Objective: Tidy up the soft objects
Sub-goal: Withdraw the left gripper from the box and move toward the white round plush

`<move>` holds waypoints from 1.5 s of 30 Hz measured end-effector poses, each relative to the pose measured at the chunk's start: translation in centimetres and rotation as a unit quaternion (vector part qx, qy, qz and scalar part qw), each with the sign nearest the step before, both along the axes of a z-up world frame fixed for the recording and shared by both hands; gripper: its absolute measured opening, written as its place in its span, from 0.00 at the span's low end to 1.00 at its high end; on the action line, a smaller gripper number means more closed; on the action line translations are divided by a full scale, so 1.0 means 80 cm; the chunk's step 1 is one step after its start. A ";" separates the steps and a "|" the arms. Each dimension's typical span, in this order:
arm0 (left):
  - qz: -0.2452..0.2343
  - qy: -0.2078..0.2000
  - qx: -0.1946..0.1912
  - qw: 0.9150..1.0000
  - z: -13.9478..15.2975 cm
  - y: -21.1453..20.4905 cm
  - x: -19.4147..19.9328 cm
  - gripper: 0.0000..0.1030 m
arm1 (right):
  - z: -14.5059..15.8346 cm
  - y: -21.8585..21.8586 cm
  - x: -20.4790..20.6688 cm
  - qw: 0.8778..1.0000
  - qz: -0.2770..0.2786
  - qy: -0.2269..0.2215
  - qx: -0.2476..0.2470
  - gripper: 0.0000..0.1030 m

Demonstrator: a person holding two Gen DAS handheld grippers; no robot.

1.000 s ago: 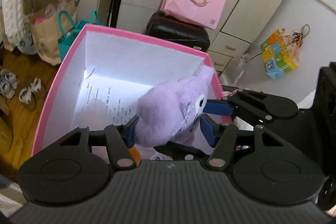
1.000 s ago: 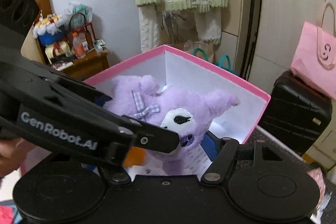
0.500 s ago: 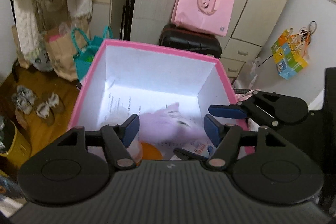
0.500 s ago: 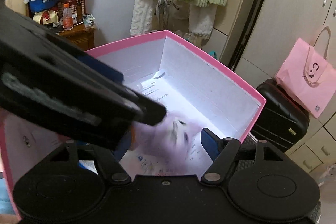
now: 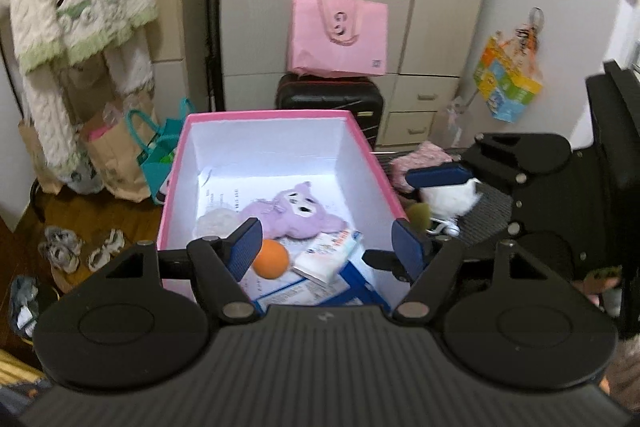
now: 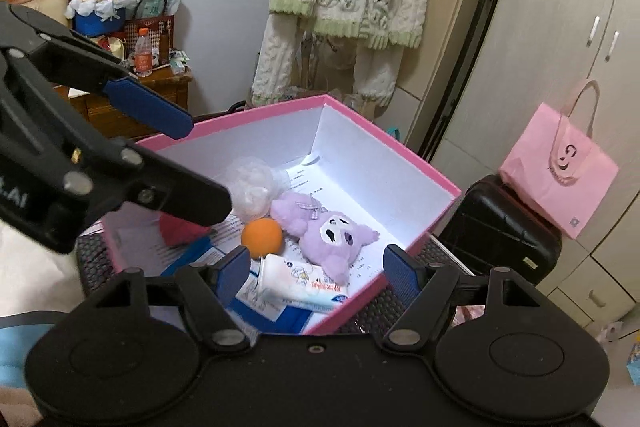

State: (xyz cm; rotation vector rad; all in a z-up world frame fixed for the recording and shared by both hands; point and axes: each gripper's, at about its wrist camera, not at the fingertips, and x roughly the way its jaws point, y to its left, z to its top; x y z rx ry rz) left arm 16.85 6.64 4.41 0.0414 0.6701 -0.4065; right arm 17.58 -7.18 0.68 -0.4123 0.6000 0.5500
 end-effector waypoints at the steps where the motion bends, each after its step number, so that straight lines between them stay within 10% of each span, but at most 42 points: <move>1: -0.005 -0.003 0.002 1.000 0.003 -0.004 -0.007 0.69 | 0.004 -0.005 -0.006 1.000 0.000 0.000 0.004 0.75; 19: -0.105 -0.027 0.011 0.994 0.027 -0.094 -0.076 0.70 | 0.039 -0.176 -0.087 0.993 -0.052 -0.005 0.107 0.78; 45: -0.102 0.007 0.014 0.995 -0.073 -0.259 0.034 0.71 | -0.115 -0.282 0.026 0.991 -0.057 0.022 0.116 0.79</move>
